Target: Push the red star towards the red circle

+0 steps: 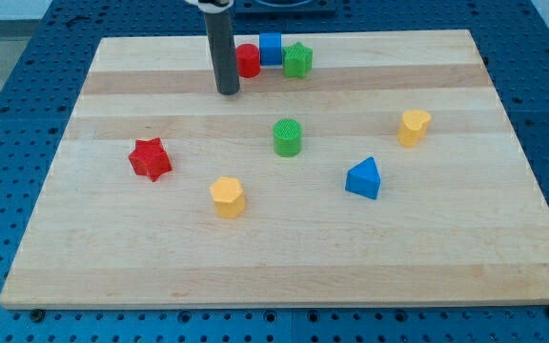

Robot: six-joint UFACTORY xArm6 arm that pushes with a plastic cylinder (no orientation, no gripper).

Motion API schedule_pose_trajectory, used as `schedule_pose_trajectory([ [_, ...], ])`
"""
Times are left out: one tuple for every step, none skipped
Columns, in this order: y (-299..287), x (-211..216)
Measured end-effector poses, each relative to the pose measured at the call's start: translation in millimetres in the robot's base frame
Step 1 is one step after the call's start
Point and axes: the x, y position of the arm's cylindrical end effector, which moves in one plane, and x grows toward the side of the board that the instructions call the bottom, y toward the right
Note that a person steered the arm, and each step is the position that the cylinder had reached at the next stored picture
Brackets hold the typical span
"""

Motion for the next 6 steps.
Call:
schedule_pose_trajectory([
  [0,38],
  [-9,86],
  [-27,125],
  [-52,155],
  [-92,161],
  [-118,154],
])
